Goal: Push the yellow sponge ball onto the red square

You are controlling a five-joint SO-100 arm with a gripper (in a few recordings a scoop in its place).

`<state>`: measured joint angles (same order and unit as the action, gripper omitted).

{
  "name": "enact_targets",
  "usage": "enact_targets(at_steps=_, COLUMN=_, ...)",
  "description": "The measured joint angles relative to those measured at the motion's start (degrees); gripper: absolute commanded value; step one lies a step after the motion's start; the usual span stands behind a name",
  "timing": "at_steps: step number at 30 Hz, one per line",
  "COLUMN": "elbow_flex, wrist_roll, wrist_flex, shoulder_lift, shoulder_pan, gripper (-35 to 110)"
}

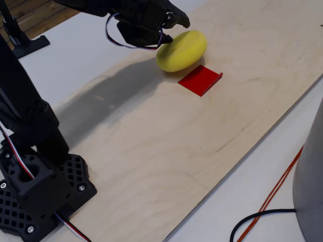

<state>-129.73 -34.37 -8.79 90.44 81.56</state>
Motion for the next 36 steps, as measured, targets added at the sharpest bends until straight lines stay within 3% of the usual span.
enact_targets(at_steps=19, elbow_flex=-4.0, wrist_roll=4.1, wrist_flex=1.2, shoulder_lift=7.0, shoulder_pan=2.2, gripper=16)
enact_targets(at_steps=36, elbow_flex=-4.5, wrist_roll=-2.1, wrist_flex=4.8, shoulder_lift=1.8, shoulder_pan=-1.4, gripper=17)
